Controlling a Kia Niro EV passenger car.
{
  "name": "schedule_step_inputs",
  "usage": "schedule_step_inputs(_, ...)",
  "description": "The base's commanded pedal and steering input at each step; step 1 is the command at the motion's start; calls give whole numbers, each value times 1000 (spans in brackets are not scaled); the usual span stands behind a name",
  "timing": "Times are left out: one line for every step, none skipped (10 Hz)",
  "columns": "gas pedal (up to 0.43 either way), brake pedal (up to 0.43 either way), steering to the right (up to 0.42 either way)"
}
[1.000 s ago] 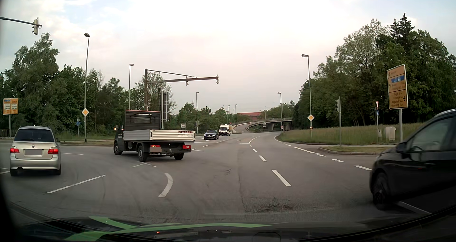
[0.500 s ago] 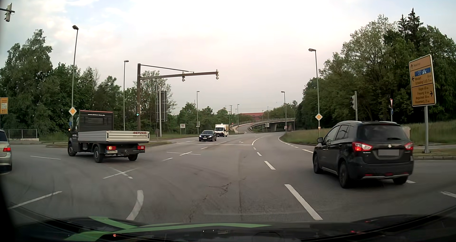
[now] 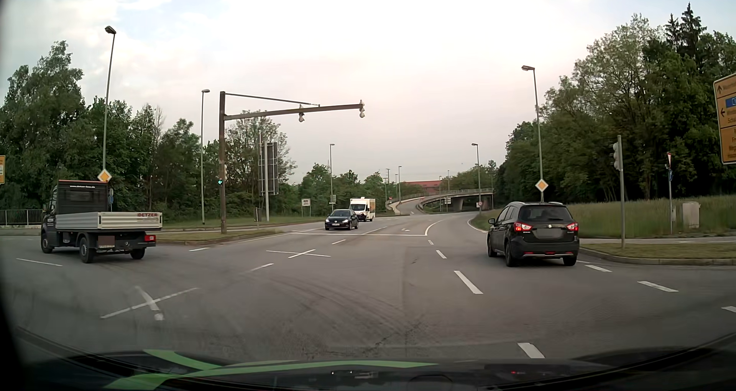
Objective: Follow the waypoints while adhering to traffic rules and regulations
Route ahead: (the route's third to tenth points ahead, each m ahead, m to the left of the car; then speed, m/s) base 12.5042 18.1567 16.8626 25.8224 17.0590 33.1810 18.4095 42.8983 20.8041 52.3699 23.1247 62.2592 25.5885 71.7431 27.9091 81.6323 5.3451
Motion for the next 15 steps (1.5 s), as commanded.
schedule_step_inputs(59, 0, -145)
schedule_step_inputs(59, 0, -180)
schedule_step_inputs(59, 0, -208)
schedule_step_inputs(59, 0, -240)
schedule_step_inputs(59, 0, -284)
schedule_step_inputs(59, 0, -313)
schedule_step_inputs(59, 0, -342)
schedule_step_inputs(59, 0, -369)
schedule_step_inputs(59, 0, -398)
schedule_step_inputs(67, 0, -419)
schedule_step_inputs(79, 0, -426)
schedule_step_inputs(79, 0, -420)
schedule_step_inputs(79, 0, -406)
schedule_step_inputs(118, 0, -386)
schedule_step_inputs(177, 0, -371)
